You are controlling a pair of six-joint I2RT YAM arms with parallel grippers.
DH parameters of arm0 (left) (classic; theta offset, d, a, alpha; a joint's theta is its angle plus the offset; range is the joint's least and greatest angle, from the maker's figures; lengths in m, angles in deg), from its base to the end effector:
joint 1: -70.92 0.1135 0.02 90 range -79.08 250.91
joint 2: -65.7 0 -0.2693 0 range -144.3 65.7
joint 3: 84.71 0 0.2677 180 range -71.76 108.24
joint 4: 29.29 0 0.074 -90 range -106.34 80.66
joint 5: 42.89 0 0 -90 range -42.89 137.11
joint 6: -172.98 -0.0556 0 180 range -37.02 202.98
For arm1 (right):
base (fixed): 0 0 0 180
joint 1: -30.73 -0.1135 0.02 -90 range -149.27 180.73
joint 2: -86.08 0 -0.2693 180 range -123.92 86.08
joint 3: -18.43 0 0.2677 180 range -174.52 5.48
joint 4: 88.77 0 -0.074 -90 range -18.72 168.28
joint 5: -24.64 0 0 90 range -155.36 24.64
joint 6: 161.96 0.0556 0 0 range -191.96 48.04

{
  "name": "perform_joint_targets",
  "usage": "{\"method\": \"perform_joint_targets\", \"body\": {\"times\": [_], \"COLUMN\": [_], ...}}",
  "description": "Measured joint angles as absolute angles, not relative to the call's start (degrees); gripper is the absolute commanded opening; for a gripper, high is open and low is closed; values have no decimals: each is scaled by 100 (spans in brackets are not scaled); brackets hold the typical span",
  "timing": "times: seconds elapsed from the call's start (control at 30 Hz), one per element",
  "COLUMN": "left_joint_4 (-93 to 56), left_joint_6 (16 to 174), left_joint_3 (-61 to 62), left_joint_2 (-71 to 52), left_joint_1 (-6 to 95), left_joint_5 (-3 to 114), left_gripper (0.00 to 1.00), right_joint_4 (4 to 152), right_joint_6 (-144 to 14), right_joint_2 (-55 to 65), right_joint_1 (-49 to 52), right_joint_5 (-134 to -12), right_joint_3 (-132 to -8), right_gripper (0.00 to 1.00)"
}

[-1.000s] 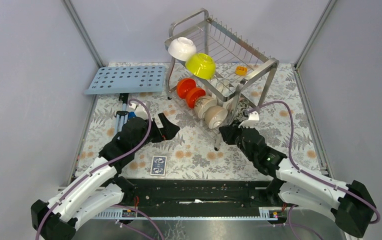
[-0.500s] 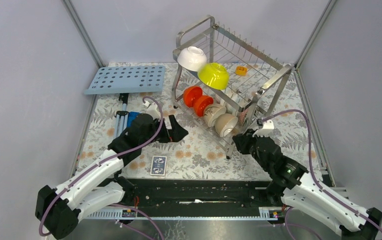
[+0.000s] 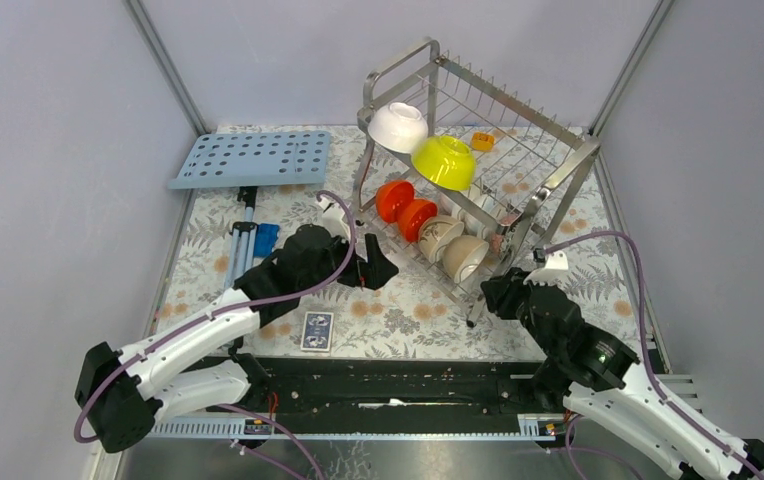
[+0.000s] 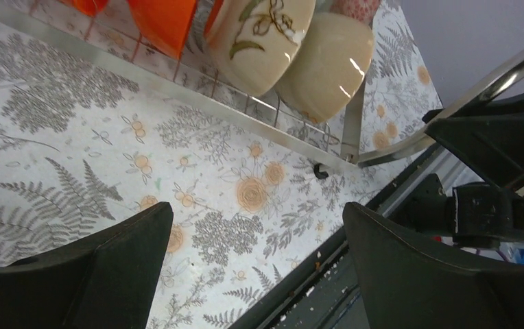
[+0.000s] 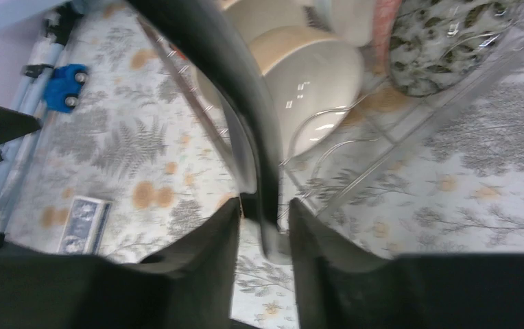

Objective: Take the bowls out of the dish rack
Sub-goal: Adjust the dish rack at the center of the board.

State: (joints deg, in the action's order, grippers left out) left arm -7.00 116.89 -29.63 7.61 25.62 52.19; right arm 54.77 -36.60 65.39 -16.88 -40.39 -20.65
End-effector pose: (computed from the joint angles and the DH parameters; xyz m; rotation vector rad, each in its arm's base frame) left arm 0.1808 -0.1897 0.2728 0.2731 2.1304 -0.9403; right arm 0.1120 0.0878 0.2545 0.0994 1.8955 0.5900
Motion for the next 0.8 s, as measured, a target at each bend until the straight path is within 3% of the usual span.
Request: {"method": "perform_joint_targets", "body": {"times": [0.07, 0.17, 0.37, 0.57, 0.8], "left_joint_4": [-687, -652, -820, -1611, -2879], "left_joint_6": [11630, 11575, 11809, 12832, 13956], "left_joint_3": [-2902, -2743, -2485, -2485, -2432], "left_joint_2": [763, 809, 1246, 1808, 1758], "left_joint_1": [2562, 2562, 2559, 2559, 2573], "left_joint_5": [5106, 4935, 4476, 3945, 3950], "left_gripper": [99, 99, 99, 99, 99], "right_joint_4": [5267, 4968, 4673, 4787, 4887], "right_joint_6": [-3665, -3625, -3566, -3518, -3520], "right_joint_2": [6563, 6603, 6856, 7619, 7595], "right_joint_1": [-1682, -1671, -1666, -1666, -1666], "right_joint_5": [-3947, -3805, -3759, -3840, -3954], "right_joint_3": [-2168, -2443, -2835, -2574, -2369], "right_gripper": [77, 84, 85, 85, 85]}}
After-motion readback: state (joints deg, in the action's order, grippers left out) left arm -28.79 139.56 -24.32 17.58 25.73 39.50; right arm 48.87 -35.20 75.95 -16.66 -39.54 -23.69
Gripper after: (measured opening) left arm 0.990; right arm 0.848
